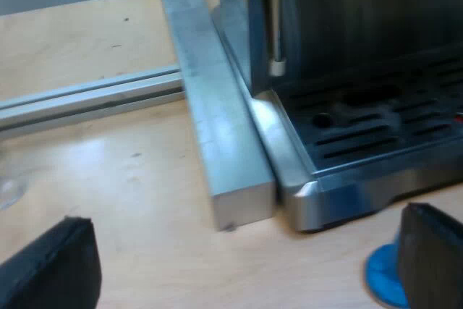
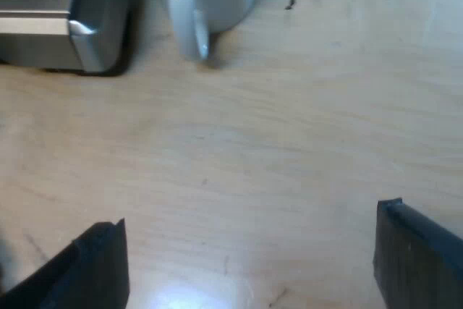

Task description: Put the handle in the coffee machine

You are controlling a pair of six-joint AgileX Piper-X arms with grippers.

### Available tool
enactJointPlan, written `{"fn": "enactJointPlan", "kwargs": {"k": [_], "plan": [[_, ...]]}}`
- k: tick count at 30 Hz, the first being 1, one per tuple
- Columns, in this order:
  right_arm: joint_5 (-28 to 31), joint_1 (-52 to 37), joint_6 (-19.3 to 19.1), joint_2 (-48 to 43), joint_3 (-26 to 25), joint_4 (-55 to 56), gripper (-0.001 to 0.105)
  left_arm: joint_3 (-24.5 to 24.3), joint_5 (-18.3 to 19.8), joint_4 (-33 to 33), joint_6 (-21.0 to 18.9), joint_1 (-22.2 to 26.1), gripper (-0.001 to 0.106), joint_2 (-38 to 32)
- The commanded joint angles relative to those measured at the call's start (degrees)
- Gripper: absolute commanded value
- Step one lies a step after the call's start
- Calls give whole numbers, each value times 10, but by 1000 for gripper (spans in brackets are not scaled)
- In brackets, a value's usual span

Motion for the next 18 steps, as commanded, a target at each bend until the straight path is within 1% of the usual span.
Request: {"fn": "enactJointPlan", "kwargs": {"k": [1, 3, 5, 7, 9, 12, 14, 15, 16, 17, 18], "plan": [[-4, 23, -10, 37, -32, 19, 71, -5, 60, 1, 4, 2, 84, -71], [-4, 39, -10, 62, -46, 30, 71, -7, 78, 6, 4, 2, 84, -63], [-4, 45, -10, 69, -53, 35, 71, -10, 87, 9, 4, 2, 83, -54], [-4, 80, -10, 111, -79, 47, 71, -21, 99, 18, 4, 2, 83, -27], [-4, 98, -10, 128, -92, 52, 71, -32, 114, 21, 4, 2, 83, -4], [-2, 126, -1, 151, -104, 56, 71, -52, 144, 21, 4, 2, 83, 36], [-2, 133, 1, 157, -106, 56, 71, -68, 175, 21, 16, 2, 83, 67], [-2, 138, 4, 161, -108, 57, 71, -71, 181, 21, 20, 2, 83, 76], [-1, 153, 11, 172, -111, 56, 71, -76, 195, 21, 30, 2, 83, 88], [2, 201, 45, 207, -112, 56, 71, -84, 210, 21, 41, 2, 83, 104], [5, 206, 53, 210, -112, 56, 71, -87, 215, 21, 47, 2, 83, 110]]}}
